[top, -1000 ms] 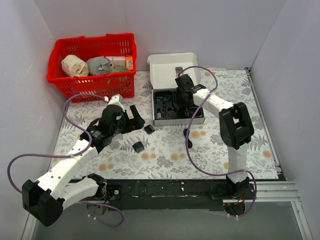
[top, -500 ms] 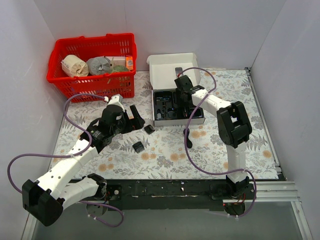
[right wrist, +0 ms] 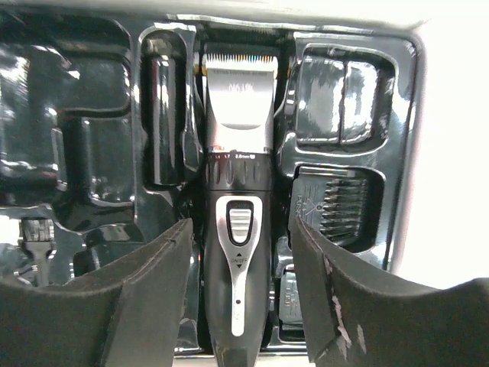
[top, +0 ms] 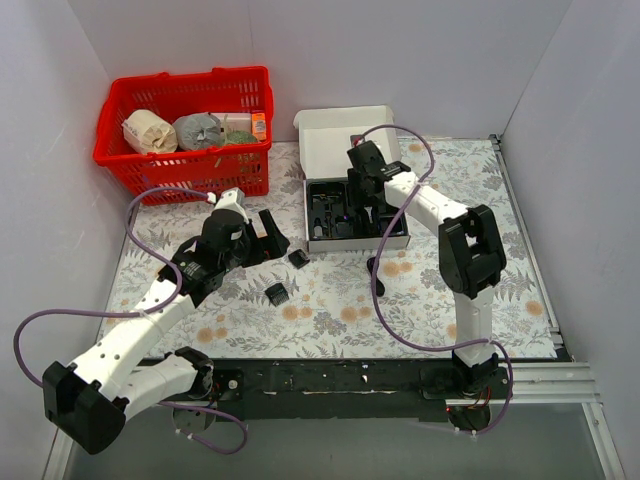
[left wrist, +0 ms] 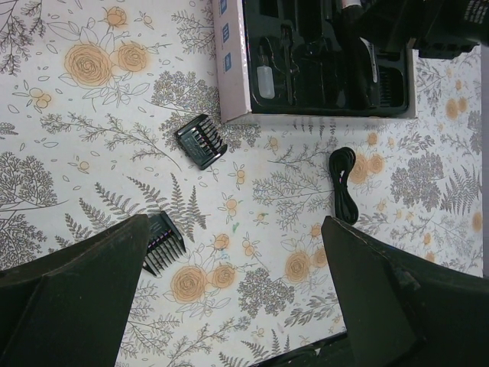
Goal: Sort the hair-cutting tools
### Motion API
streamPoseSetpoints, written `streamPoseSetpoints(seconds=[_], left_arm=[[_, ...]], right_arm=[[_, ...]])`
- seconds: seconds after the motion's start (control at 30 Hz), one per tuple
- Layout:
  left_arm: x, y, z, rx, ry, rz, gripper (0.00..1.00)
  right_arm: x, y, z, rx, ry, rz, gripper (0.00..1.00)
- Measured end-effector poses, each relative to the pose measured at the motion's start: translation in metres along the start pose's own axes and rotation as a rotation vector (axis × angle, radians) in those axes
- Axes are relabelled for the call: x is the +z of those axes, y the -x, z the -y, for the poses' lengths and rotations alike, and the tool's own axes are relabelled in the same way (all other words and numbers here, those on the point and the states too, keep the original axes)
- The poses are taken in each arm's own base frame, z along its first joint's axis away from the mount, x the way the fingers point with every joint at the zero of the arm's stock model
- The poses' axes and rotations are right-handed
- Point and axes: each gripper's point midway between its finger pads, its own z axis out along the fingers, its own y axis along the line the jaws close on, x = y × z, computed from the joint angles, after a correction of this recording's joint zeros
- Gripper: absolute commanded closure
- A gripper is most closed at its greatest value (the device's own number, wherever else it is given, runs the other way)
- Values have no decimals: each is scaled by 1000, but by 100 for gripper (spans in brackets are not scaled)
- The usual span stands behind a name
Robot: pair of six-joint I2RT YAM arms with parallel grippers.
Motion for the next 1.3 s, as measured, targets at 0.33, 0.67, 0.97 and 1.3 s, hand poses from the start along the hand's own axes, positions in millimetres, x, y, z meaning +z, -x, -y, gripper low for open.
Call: streamPoseSetpoints(seconds=[0.33, 0.67, 0.97, 1.3], left_arm=[[-7, 6, 4, -4, -17, 20, 2], [-10, 5, 3, -4, -14, 17, 2], [-10, 5, 4, -6, -16, 17, 2], [-14, 7, 6, -7, -31, 25, 2]], right_arm=[[-23, 21, -1, 7, 9, 55, 46], [-40, 11, -8, -26, 23, 45, 99], [-57, -14, 3, -29, 13, 27, 99], [-52, -46, 1, -57, 1, -33, 99]])
